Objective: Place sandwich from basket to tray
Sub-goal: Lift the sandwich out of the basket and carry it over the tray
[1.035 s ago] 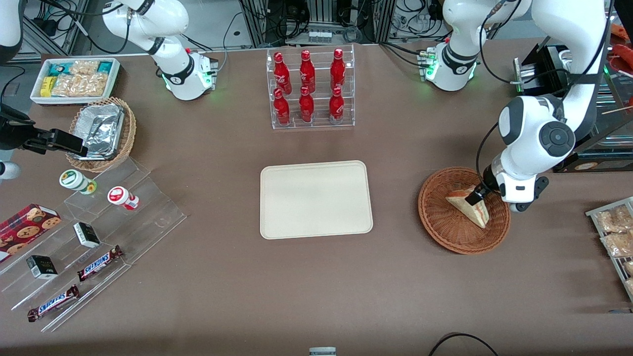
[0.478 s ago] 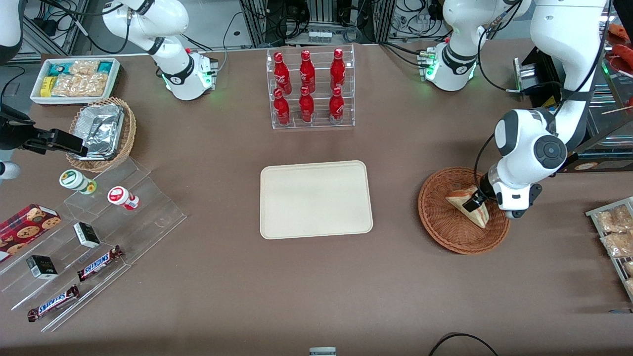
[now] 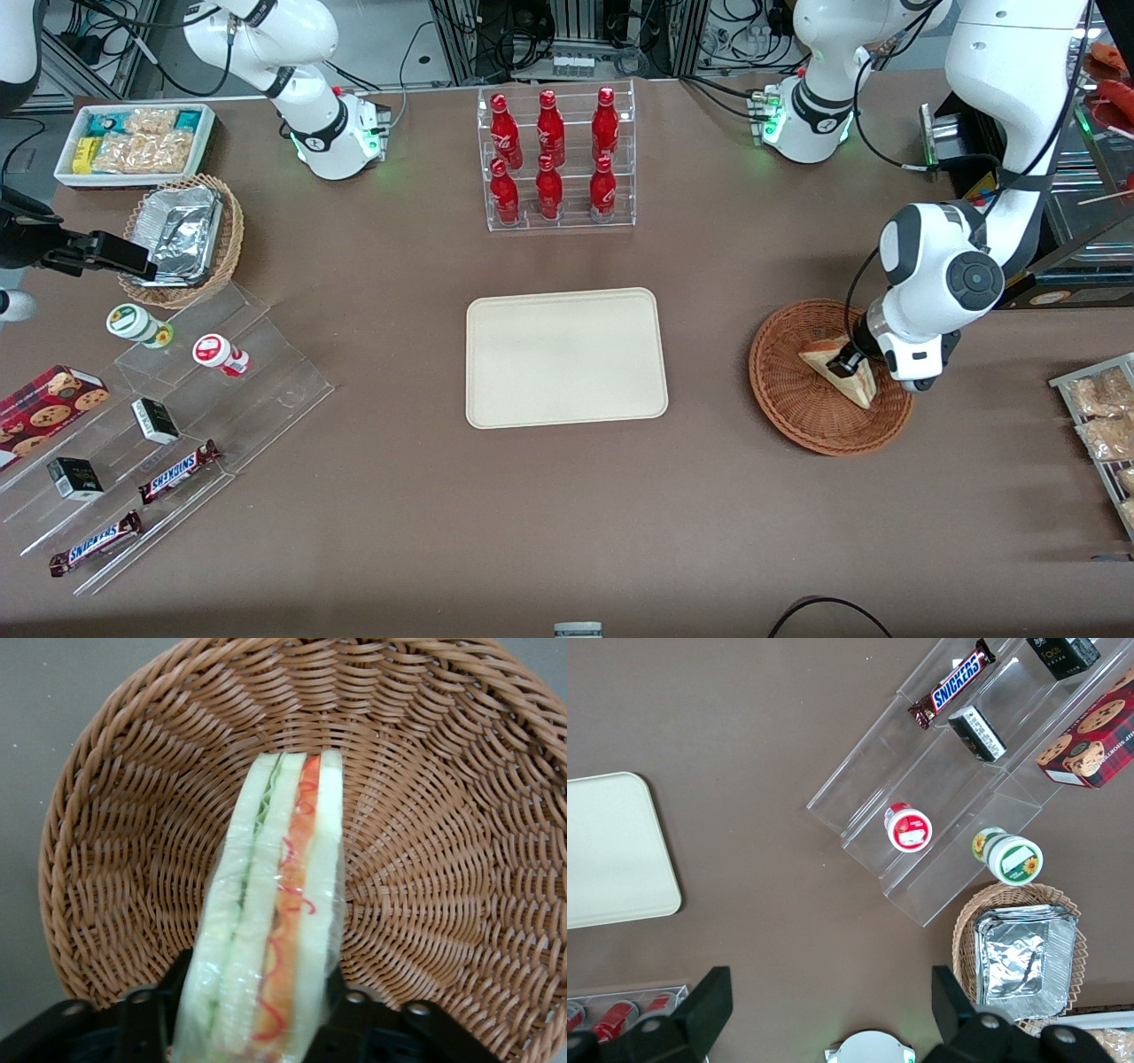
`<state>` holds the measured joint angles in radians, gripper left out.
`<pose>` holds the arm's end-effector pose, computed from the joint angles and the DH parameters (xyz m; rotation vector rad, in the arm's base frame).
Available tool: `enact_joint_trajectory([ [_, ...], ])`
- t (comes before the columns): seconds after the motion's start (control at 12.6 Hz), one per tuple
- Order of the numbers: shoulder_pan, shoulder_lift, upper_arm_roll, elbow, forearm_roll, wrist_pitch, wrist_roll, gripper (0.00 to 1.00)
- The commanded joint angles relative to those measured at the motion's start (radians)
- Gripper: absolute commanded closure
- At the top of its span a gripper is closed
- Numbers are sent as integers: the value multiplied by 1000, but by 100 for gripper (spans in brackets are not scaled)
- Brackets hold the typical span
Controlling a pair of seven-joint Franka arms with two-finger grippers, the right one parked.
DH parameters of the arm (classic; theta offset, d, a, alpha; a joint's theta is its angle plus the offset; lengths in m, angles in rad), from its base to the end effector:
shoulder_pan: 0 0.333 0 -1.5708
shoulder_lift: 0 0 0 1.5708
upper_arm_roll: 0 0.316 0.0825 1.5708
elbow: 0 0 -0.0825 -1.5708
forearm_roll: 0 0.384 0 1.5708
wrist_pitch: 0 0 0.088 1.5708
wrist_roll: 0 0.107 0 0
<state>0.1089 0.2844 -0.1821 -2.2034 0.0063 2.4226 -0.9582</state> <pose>0.5466 -0.0404 0.2486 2.8264 1.3406 -0.1186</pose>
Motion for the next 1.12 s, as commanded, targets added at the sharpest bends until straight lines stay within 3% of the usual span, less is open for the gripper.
enact_joint_trajectory([
  [0.0,0,-39,-8,16,14,-57,5,100],
  [0.4,-99,-31,-17,269,23,-391,94,100],
  [0.64,-208,-18,-17,300,27,-432,261,100],
  [1.04,-418,137,-17,445,61,-436,268,100],
])
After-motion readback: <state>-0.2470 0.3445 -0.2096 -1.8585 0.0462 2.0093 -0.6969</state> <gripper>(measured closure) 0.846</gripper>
